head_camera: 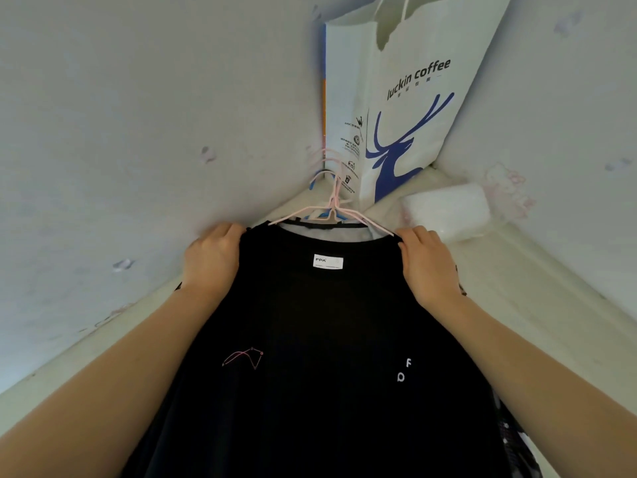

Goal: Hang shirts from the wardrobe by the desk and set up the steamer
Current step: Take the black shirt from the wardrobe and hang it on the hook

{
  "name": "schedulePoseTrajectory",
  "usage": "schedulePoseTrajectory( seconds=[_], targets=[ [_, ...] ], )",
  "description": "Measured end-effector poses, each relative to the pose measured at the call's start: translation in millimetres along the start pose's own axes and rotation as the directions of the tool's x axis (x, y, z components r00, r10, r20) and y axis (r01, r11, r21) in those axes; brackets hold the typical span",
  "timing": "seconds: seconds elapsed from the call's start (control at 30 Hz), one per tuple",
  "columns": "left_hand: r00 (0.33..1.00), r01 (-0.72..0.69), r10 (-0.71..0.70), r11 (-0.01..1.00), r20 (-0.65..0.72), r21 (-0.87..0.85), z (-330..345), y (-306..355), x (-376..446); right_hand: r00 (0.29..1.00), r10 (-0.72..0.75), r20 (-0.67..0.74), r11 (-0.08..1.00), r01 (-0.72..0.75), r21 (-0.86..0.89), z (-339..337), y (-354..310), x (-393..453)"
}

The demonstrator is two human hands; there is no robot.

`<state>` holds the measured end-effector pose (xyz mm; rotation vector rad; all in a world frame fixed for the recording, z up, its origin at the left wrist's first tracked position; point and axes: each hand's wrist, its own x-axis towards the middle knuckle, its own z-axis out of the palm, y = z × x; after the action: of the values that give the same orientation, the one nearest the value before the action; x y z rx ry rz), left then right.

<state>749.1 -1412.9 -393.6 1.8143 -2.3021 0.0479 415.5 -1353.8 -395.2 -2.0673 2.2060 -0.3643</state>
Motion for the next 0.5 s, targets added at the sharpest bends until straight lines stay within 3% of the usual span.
schedulePoseTrajectory(
  seconds=[0.33,0.5],
  targets=[
    [0.999,0.010,-0.010,1.000,-0.051,0.001,7,2,-8,1.000,-0.004,-0.015,0.999,0.004,0.032,5,2,-3],
    [0.997,0.040,-0.041,0.999,-0.062,-0.017,14,4,-10,0.998,-0.012,-0.057,0.999,0.010,-0.032,9,-6,-19]
  ],
)
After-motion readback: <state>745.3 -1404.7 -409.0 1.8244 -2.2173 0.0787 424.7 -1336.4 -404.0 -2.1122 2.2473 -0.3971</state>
